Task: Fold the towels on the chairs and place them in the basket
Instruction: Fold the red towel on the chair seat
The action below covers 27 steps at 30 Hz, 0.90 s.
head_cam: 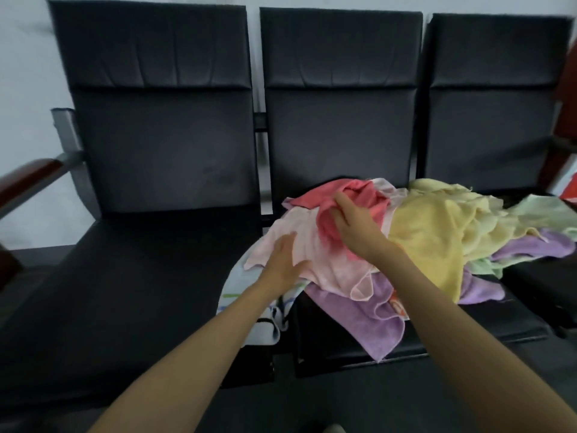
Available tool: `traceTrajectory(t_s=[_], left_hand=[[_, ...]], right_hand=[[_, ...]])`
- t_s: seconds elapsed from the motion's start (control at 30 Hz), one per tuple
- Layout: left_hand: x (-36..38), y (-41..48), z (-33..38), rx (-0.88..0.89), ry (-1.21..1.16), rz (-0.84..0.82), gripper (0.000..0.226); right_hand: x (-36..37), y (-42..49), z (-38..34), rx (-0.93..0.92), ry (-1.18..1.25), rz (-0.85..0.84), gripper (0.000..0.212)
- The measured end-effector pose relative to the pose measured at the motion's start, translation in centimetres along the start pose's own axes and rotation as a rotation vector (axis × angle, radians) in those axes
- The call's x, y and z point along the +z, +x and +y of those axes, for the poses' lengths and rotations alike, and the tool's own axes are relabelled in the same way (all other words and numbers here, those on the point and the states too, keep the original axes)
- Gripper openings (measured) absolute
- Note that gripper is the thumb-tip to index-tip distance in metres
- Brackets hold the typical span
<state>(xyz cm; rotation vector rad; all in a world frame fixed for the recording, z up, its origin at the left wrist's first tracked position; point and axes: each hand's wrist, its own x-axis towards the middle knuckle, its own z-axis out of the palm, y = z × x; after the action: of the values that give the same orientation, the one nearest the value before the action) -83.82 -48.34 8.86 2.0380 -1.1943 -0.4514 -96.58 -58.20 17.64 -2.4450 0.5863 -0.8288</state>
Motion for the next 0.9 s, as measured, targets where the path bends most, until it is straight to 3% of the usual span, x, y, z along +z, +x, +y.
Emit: traceTrajectory(t_s=[0.03,0.1,0.17,0.23,0.3,0.4,0.47,0.67,0.83,0.9], left_hand=[[-1.3,-0.8,0.2,0.033,-0.145,0.118,0.075],[-4.3,-2.9,0.5,0.14,-0.294,0.193,0.065],[-6.8,-5.0,0.5,0.215,-0.291,0.156,0.043],[-8.7,-7.2,0.3,0.218,-0.358,0.074,0.038],[-10.2,-9.5,-0.3,0.165,-0.444,0.043,0.032],[-12.7,-12.7,-2.1,0.128,-0.492,0.21,0.014],[-14.2,-14.6,-3.6,0.097,-0.582,0.299,0.014],[-17.1,-17.9,-7.9,-0.172,-0.766,0.646,0.018],[-19.3,-20.2,-12.5,-0.35,-0.649,0.838,0.017],[-20.1,-20.2,-13.6,-0.375,-0.537,0.866,0.017]], right_hand=[[0.1,-0.3,-1.5,-0.043,0.015,-0.03,0.016],[0.4,-0.8,-4.0,-0.098,0.073,-0.083,0.019],[1.3,-1.3,-5.8,-0.138,0.127,-0.121,0.012],[2.4,-1.8,-7.8,-0.183,0.169,-0.177,0.015],[3.6,-2.2,-9.7,-0.203,0.191,-0.213,0.018],[5.4,-2.7,-12.1,-0.177,0.256,-0.228,0.016],[6.8,-3.0,-13.5,-0.17,0.289,-0.229,0.016],[12.8,-4.0,-15.1,-0.179,-0.098,-0.395,0.023],[15.8,-5.4,-12.0,-0.011,-0.281,-0.423,0.018],[16.5,-5.8,-11.3,0.09,-0.149,-0.398,0.018]])
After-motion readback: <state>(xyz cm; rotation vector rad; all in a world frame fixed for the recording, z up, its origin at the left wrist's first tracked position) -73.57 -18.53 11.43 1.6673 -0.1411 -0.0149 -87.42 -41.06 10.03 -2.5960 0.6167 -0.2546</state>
